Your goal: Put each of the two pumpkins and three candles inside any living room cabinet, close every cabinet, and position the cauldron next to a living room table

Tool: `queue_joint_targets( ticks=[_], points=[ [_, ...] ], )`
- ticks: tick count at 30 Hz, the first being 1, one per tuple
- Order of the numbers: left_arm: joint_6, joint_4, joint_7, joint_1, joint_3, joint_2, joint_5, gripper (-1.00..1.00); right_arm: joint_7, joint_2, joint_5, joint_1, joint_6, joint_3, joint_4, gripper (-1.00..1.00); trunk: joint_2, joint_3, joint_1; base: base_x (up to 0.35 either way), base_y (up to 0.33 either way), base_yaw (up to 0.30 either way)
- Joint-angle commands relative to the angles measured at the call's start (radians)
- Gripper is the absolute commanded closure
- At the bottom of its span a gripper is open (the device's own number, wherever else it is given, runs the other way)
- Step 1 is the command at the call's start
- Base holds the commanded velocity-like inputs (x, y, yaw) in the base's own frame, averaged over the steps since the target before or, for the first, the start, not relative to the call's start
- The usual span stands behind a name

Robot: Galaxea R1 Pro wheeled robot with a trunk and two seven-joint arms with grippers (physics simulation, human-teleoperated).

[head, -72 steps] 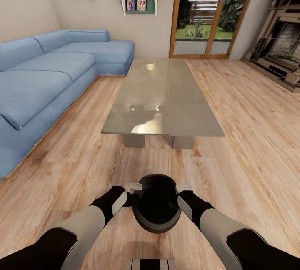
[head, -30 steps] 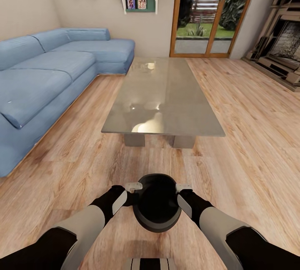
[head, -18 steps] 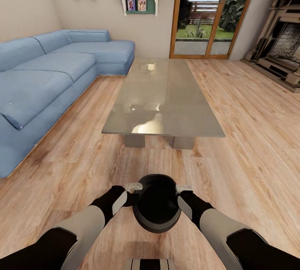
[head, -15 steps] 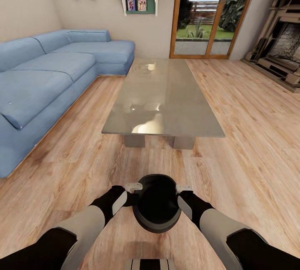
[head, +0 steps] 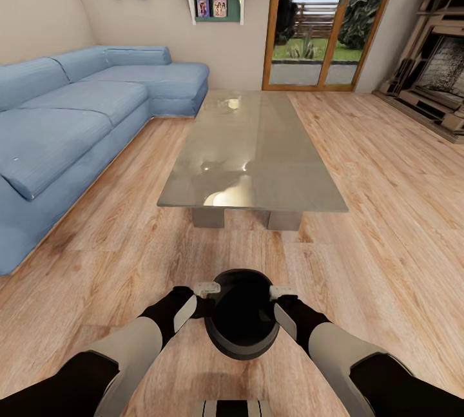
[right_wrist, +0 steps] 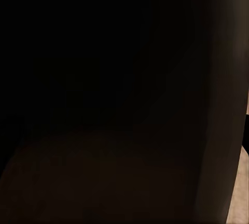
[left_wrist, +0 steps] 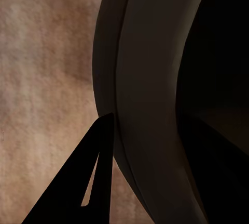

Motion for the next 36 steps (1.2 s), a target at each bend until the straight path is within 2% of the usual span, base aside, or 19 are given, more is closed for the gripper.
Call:
queue_joint_targets(
  ticks=[1, 13, 14, 28, 36],
  points=[
    [0.004, -0.001, 0.007, 0.0, -0.009, 0.0, 0.03, 1.0, -0.005, 0.0, -0.019, 0.0, 0.005, 0.006, -0.002, -1.0, 0.0, -0.001, 0.0, 0.0, 0.0, 0.0],
    [0.003, -0.001, 0.007, 0.0, -0.008, 0.0, 0.03, 1.0, -0.005, 0.0, -0.019, 0.0, 0.007, 0.006, -0.002, -1.0, 0.0, -0.001, 0.0, 0.0, 0.0, 0.0],
    [0.003, -0.001, 0.007, 0.0, -0.008, 0.0, 0.03, -1.0, -0.005, 0.0, -0.019, 0.0, 0.007, 0.006, -0.002, -1.0, 0.0, -0.001, 0.0, 0.0, 0.0, 0.0],
    [0.003, -0.001, 0.007, 0.0, -0.009, 0.0, 0.03, -1.0, -0.005, 0.0, -0.019, 0.0, 0.007, 0.006, -0.002, -1.0, 0.0, -0.001, 0.0, 0.0, 0.0, 0.0],
    [0.003, -0.001, 0.007, 0.0, -0.009, 0.0, 0.03, -1.0, -0.005, 0.0, -0.019, 0.0, 0.007, 0.007, -0.002, -1.0, 0.002, 0.03, -0.004, 0.0, 0.0, 0.0]
  ],
)
